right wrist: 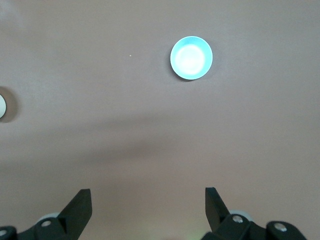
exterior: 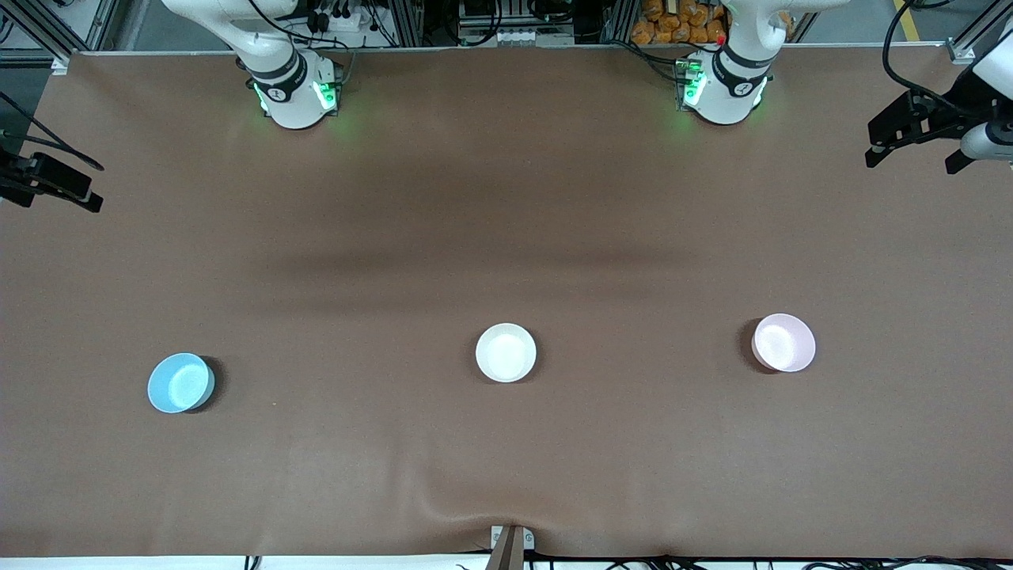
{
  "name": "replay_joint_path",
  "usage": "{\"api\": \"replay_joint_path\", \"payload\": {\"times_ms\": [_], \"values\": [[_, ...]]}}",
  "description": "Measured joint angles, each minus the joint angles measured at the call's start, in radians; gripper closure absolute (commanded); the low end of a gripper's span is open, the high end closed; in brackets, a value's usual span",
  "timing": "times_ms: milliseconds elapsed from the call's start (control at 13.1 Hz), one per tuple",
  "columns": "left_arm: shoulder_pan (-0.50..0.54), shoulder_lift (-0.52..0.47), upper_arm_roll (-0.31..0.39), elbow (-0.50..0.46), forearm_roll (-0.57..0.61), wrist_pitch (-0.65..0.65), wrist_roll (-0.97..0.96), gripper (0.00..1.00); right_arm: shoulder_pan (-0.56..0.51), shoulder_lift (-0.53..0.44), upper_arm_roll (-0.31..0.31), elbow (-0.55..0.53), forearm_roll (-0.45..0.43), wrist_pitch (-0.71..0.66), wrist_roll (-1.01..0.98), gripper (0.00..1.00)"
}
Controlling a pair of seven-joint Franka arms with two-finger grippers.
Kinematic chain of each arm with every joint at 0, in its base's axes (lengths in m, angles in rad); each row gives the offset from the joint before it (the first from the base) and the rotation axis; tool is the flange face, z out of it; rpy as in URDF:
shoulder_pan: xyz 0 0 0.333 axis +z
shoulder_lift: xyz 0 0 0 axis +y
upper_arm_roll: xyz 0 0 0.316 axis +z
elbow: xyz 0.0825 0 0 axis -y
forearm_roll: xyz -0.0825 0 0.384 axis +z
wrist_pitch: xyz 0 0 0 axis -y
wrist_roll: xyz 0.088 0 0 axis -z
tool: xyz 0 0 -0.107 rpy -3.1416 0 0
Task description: Stack pink and blue bowls on white bowl
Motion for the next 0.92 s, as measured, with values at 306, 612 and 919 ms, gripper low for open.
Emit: {"api": "replay_joint_path", "payload": {"times_ms": [306,612,919], "values": [[0.002,0.002,0.002,0.000,0.000,0.000,0.000,0.00,0.000,0.000,0.000,0.000,0.000,0.000,0.000,0.00],[0.014,0.008,0.010,0.000,-0.017,0.000,0.000,0.00,0.000,0.000,0.000,0.000,0.000,0.000,0.000,0.00],[0.016,0.019,0.011,0.000,-0.021,0.000,0.000,0.00,0.000,0.000,0.000,0.000,0.000,0.000,0.000,0.00]]}}
